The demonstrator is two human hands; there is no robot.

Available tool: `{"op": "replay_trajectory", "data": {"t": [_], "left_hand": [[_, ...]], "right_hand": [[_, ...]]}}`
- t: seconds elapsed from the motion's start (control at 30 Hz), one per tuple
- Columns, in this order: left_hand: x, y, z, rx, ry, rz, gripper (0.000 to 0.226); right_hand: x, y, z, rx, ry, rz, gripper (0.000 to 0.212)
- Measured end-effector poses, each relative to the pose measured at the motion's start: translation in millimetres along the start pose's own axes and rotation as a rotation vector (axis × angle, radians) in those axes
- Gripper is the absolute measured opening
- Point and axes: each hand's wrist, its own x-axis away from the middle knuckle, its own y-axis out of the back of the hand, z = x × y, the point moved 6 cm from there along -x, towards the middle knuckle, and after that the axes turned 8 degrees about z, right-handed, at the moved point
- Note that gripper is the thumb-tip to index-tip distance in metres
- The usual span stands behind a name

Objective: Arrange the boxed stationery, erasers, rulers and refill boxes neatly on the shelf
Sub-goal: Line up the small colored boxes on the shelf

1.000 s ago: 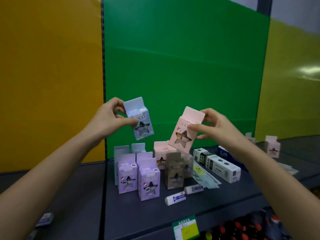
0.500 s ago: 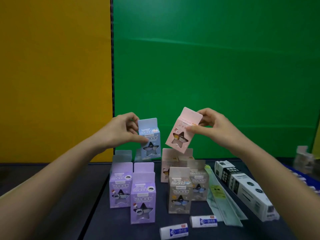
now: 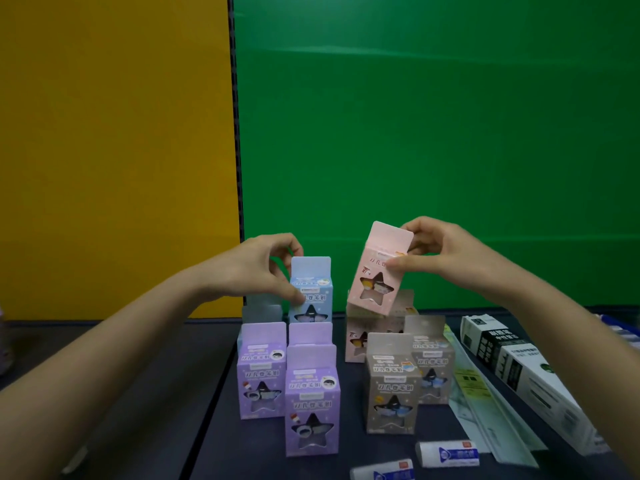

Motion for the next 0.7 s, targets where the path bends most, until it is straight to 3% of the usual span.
{"op": "replay_trajectory", "data": {"t": [0.33, 0.7], "left_hand": [[-11, -11, 10, -0.183, 0.019, 0.143, 0.048], [-22, -31, 11, -0.458, 0.016, 0.346, 0.030]], "right_hand": [[-11, -15, -10, 0.102, -0.026, 0.092, 0.031], [-12, -44, -17, 0.355, -0.095, 0.277, 0.032]]}}
